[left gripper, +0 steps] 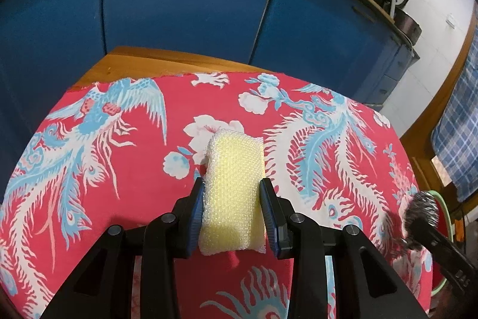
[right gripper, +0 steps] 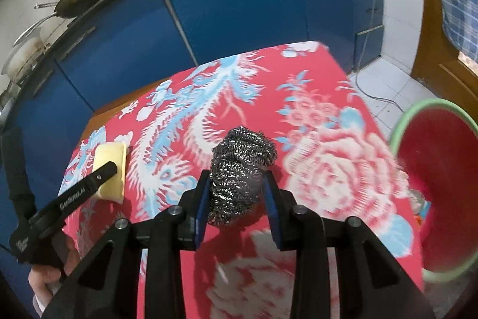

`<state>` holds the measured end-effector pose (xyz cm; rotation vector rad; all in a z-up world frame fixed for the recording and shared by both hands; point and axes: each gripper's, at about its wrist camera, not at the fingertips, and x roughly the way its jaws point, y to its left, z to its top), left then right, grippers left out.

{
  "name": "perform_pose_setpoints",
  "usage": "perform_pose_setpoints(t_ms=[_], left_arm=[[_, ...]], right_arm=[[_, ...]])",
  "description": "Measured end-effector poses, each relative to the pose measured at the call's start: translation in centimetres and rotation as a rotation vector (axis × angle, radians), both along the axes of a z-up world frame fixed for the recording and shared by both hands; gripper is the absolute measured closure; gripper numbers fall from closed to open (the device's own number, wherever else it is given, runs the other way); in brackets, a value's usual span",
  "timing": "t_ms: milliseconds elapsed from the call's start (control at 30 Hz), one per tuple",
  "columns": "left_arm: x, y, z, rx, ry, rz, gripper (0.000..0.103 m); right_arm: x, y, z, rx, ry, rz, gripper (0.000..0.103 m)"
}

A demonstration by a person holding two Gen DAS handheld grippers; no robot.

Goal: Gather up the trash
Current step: 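Carry the yellow sponge and steel wool scrubber over the red bucket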

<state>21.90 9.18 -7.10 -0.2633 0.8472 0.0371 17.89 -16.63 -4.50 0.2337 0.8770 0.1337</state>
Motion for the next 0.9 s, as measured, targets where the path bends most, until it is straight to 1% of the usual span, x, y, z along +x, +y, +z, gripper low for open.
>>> perform_pose_setpoints(t_ms=[267, 433, 500, 567, 767, 900], left_arm=[[-0.4, -1.3, 0.8, 0.022, -0.035, -0.042, 0.066], [-0.9, -2.9, 2.0, 0.031, -0.047, -0.078, 0.067], [-1.2, -4.1, 2.7, 0.051, -0.056, -0.105, 0.067], [-1.5, -5.1, 3.2, 0.055, -0.06, -0.129, 0.067], [-2.3, -9.0, 4.7, 0.047, -0.06, -0.233, 0.067], [-2.8, -11.8, 5.4, 0.025, -0.05, -0.306, 0.067]], right_arm=[[-3.4, -4.4, 1.2, -0.009, -0.037, -0.083, 0.066], [-5.3, -7.4, 1.8, -0.009, -0.056, -0.139, 0.066], [-6.0, -8.7, 2.0, -0.005, -0.061, -0.162, 0.066], [-6.5, -9.9, 2.0, 0.002, -0.062, -0.187, 0.066], [-7.8, -13.4, 1.6, 0.03, -0.059, -0.255, 0.066], [-8.6, -15.2, 1.2, 0.046, -0.057, -0.291, 0.066]])
